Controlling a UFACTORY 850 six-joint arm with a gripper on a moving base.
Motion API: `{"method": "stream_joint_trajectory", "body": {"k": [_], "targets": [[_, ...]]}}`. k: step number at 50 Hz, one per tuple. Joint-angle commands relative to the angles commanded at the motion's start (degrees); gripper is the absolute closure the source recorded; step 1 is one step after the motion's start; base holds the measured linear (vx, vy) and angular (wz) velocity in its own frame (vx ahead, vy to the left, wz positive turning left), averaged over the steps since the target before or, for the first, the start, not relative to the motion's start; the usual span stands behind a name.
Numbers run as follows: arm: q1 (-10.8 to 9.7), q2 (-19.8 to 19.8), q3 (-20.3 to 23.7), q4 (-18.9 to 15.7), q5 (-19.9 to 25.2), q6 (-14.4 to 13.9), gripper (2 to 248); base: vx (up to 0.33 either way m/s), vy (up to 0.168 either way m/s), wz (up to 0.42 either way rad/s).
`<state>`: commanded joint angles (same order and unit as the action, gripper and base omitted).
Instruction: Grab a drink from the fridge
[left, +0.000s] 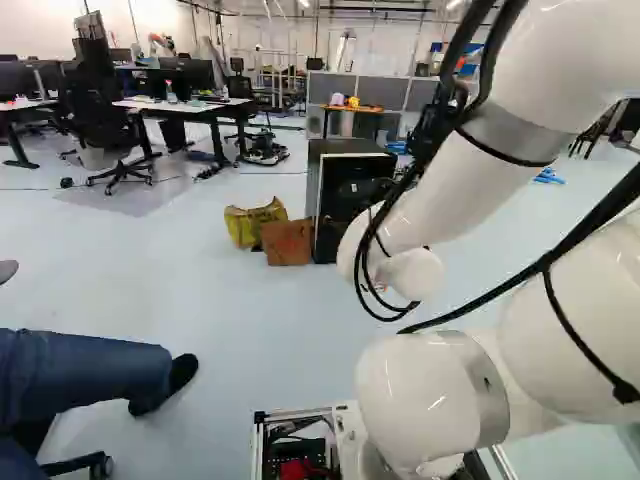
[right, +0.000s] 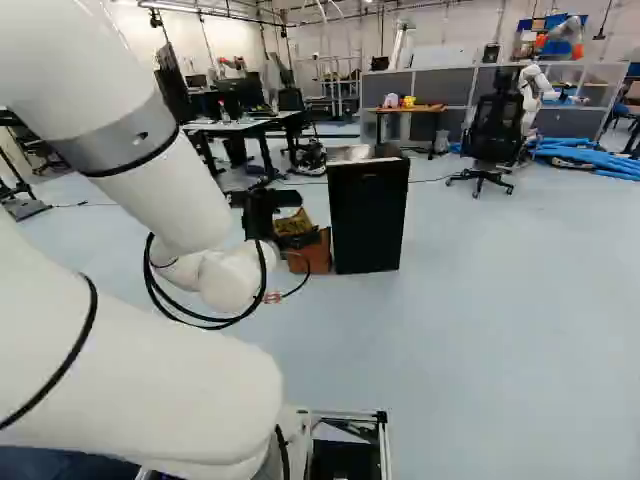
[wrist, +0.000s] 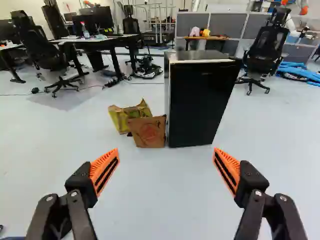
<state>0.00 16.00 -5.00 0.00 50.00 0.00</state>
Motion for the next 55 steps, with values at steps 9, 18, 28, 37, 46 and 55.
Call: {"method": "stream_joint_trajectory", "body": {"k": [9, 18, 28, 37, 46, 55], "targets": [[0.00, 0.00, 0.00, 0.00, 0.00, 0.00, 3, 0.022, -0.005, -0.002], [0.00, 0.00, 0.00, 0.00, 0.00, 0.00, 3, 0.055, -0.002, 0.002], [0.00, 0.00, 0.00, 0.00, 0.00, 0.00, 3, 0.078, 0.000, 0.001], [0.00, 0.00, 0.00, 0.00, 0.00, 0.00, 3, 0.112, 0.003, 0.005], [0.00, 0.00, 0.00, 0.00, 0.00, 0.00, 3, 0.118, 0.000, 0.002], [0.00, 0.00, 0.00, 0.00, 0.00, 0.00, 3, 0.123, 0.000, 0.007]]}}
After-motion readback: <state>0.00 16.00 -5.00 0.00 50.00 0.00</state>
